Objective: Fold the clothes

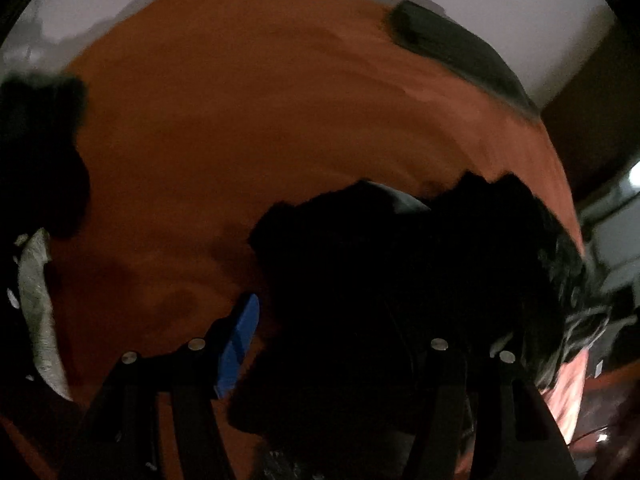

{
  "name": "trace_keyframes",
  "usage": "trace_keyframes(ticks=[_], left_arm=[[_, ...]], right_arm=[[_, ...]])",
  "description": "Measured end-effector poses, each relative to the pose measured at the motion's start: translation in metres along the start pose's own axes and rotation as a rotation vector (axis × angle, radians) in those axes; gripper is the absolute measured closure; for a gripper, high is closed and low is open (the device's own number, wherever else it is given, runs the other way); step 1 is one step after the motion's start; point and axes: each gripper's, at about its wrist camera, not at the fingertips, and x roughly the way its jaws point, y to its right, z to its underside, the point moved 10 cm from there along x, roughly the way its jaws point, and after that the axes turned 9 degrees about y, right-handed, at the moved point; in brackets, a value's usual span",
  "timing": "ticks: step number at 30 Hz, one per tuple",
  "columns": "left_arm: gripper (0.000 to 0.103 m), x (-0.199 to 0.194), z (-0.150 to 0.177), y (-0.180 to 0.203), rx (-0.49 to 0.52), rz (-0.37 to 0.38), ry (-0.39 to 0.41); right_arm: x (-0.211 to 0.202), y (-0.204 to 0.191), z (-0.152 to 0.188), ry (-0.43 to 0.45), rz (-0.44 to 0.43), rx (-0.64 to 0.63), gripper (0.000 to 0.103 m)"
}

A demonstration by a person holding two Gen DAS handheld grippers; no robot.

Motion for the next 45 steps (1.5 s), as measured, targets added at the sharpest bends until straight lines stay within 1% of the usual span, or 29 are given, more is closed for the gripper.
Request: trace_keyframes(ticks=[3, 4, 7, 10, 12, 13, 14, 15, 16, 17, 18, 20, 21, 23, 26, 27, 29, 30, 31, 32, 33, 34, 35, 36, 37, 40, 43, 44, 45], left_arm=[[0.040, 0.009, 0.001, -0.013, -0.041, -0.005, -0.015], [0.040, 0.011, 0.002, -0.011, -0.041, 0.012, -0.022], [0.040, 0.017, 0.004, -0.003, -0.026, 0.059, -0.038], [0.040, 0.023, 0.006, 0.004, 0.000, 0.085, -0.032], [0.040, 0.027, 0.006, 0.001, -0.003, 0.080, -0.005], [0.041, 0.028, 0.006, -0.004, -0.008, 0.064, 0.018], [0.046, 0.026, 0.005, -0.006, -0.011, 0.053, 0.045], [0.071, 0.024, 0.004, -0.007, -0.013, 0.045, 0.073], [0.086, 0.021, 0.004, -0.008, -0.005, 0.040, 0.090], [0.086, 0.017, 0.004, -0.008, 0.010, 0.037, 0.100], [0.089, 0.017, 0.004, -0.007, 0.020, 0.036, 0.107], [0.090, 0.012, 0.003, -0.009, 0.028, 0.042, 0.120], [0.091, 0.009, 0.002, -0.011, 0.025, 0.047, 0.122], [0.091, 0.007, 0.002, -0.011, 0.018, 0.050, 0.120], [0.091, 0.008, 0.004, -0.007, 0.024, 0.041, 0.118], [0.091, 0.009, 0.005, -0.005, 0.026, 0.038, 0.118], [0.090, 0.012, 0.003, 0.000, 0.018, 0.042, 0.110], [0.088, 0.013, 0.002, 0.001, 0.007, 0.052, 0.101], [0.080, 0.014, 0.001, 0.001, -0.007, 0.065, 0.089], [0.073, 0.014, 0.001, -0.001, -0.026, 0.081, 0.074], [0.056, 0.015, 0.001, -0.004, -0.048, 0.097, 0.057], [0.043, 0.014, 0.001, -0.008, -0.073, 0.105, 0.052], [0.039, 0.012, 0.000, -0.014, -0.099, 0.108, 0.053], [0.036, 0.011, -0.001, -0.018, -0.115, 0.108, 0.058], [0.034, 0.010, -0.001, -0.021, -0.123, 0.113, 0.061], [0.033, 0.010, -0.001, -0.025, -0.129, 0.137, 0.054], [0.033, 0.011, 0.001, -0.022, -0.100, 0.168, 0.062], [0.034, 0.013, 0.003, -0.019, -0.079, 0.180, 0.059], [0.053, 0.013, 0.005, -0.017, -0.060, 0.191, 0.059]], right_arm=[[0.041, -0.032, -0.008, -0.069, -0.032, -0.097, 0.020], [0.056, -0.046, -0.007, -0.116, -0.064, -0.093, 0.020], [0.095, -0.080, 0.006, -0.257, -0.149, -0.034, 0.020], [0.118, -0.117, 0.026, -0.357, -0.232, 0.025, 0.020], [0.129, -0.141, 0.040, -0.413, -0.311, 0.058, 0.020], [0.134, -0.146, 0.046, -0.417, -0.303, 0.066, 0.020], [0.139, -0.149, 0.051, -0.418, -0.287, 0.071, 0.029], [0.142, -0.148, 0.052, -0.393, -0.245, 0.043, 0.072], [0.141, -0.144, 0.050, -0.374, -0.194, -0.008, 0.099], [0.140, -0.139, 0.046, -0.356, -0.142, -0.062, 0.100], [0.135, -0.127, 0.037, -0.312, -0.109, -0.062, 0.101], [0.122, -0.102, 0.016, -0.216, -0.048, -0.048, 0.102], [0.117, -0.085, 0.007, -0.190, -0.025, -0.019, 0.102], [0.105, -0.042, -0.011, -0.152, 0.046, 0.056, 0.102], [0.097, 0.017, -0.029, -0.150, 0.154, 0.101, 0.101], [0.097, 0.029, -0.030, -0.176, 0.151, 0.138, 0.101], [0.097, 0.032, -0.032, -0.232, 0.063, 0.237, 0.099], [0.100, 0.026, -0.033, -0.251, 0.025, 0.252, 0.091], [0.102, 0.012, -0.033, -0.271, -0.029, 0.260, 0.082], [0.104, -0.003, -0.034, -0.291, -0.086, 0.268, 0.056], [0.107, -0.022, -0.035, -0.298, -0.139, 0.265, 0.030], [0.110, -0.042, -0.036, -0.302, -0.191, 0.260, 0.022], [0.118, -0.064, -0.034, -0.321, -0.236, 0.230, 0.019], [0.127, -0.087, -0.032, -0.341, -0.280, 0.195, 0.019], [0.135, -0.101, -0.029, -0.360, -0.292, 0.157, 0.019], [0.171, -0.135, -0.018, -0.431, -0.260, 0.023, 0.019], [0.206, -0.158, 0.008, -0.525, -0.235, -0.080, 0.019], [0.212, -0.158, 0.016, -0.550, -0.219, -0.107, 0.027], [0.217, -0.156, 0.024, -0.574, -0.203, -0.130, 0.074]])
